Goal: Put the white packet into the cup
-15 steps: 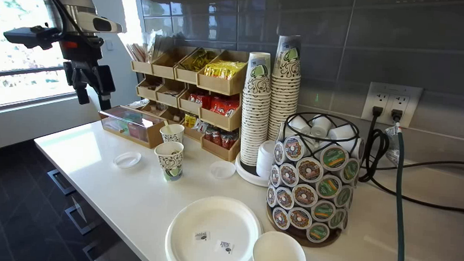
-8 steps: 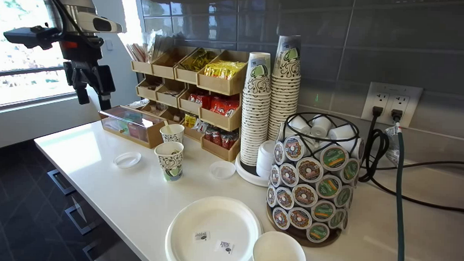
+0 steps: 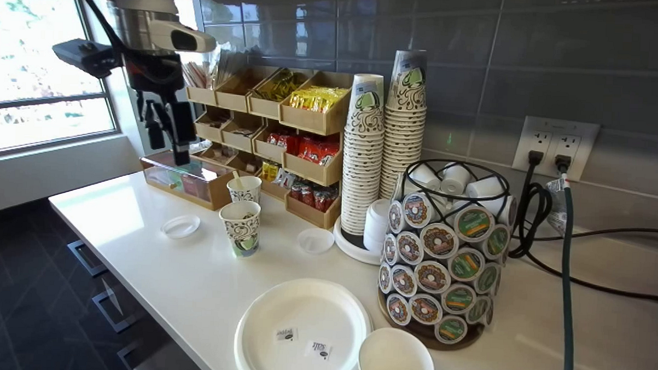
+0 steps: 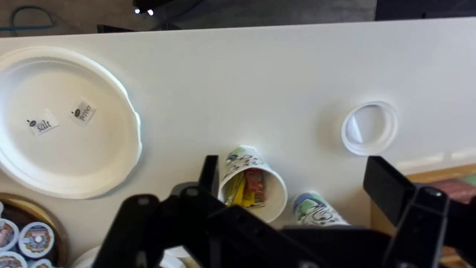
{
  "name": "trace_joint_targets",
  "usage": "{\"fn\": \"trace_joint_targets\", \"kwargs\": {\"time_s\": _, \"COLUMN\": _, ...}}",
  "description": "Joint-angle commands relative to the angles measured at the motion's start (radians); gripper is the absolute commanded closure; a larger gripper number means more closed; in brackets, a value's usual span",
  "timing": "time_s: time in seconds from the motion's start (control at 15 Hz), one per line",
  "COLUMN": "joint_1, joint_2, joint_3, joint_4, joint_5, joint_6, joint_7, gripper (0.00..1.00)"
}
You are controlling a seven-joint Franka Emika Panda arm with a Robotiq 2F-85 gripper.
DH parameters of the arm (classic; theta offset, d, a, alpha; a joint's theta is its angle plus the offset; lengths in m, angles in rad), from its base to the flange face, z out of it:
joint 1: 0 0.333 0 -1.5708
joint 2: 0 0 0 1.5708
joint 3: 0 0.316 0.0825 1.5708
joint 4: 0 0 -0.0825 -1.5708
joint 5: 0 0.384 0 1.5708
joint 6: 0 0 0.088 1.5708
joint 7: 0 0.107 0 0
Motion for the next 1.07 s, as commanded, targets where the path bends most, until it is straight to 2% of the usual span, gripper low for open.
{"fn": "trace_joint_targets", "kwargs": {"time_s": 0.0, "joint_1": -0.078, "joint_2": 0.096, "joint_3": -0.112, "joint_4": 0.000, "joint_5": 0.065, "joint_6": 0.119, "joint_7": -0.032, "gripper": 0.00}}
{"fn": "trace_joint_targets", "kwargs": {"time_s": 0.27, "joint_1": -0.147, "joint_2": 0.223, "joint_3": -0.187, "joint_4": -0.017, "joint_5": 0.128, "joint_6": 0.329, "joint_7": 0.006, "gripper": 0.00}}
{"fn": "trace_joint_targets", "kwargs": {"time_s": 0.67, "joint_1": -0.216, "joint_2": 0.441, "joint_3": -0.217, "joint_4": -0.033, "joint_5": 0.183, "joint_6": 0.653, "joint_7": 0.133, "gripper": 0.00}}
{"fn": "trace_joint_targets", "kwargs": {"time_s": 0.87, "joint_1": -0.224, "joint_2": 0.546, "joint_3": -0.220, "joint_4": -0.007, "joint_5": 0.188, "joint_6": 0.708, "joint_7": 0.181, "gripper": 0.00}}
{"fn": "trace_joint_targets", "kwargs": {"time_s": 0.93, "joint_1": -0.223, "joint_2": 0.474, "joint_3": -0.216, "joint_4": -0.038, "joint_5": 0.160, "joint_6": 0.684, "joint_7": 0.157, "gripper": 0.00}}
{"fn": "trace_joint_targets", "kwargs": {"time_s": 1.0, "joint_1": -0.223, "joint_2": 0.502, "joint_3": -0.218, "joint_4": -0.033, "joint_5": 0.161, "joint_6": 0.695, "joint_7": 0.168, "gripper": 0.00}}
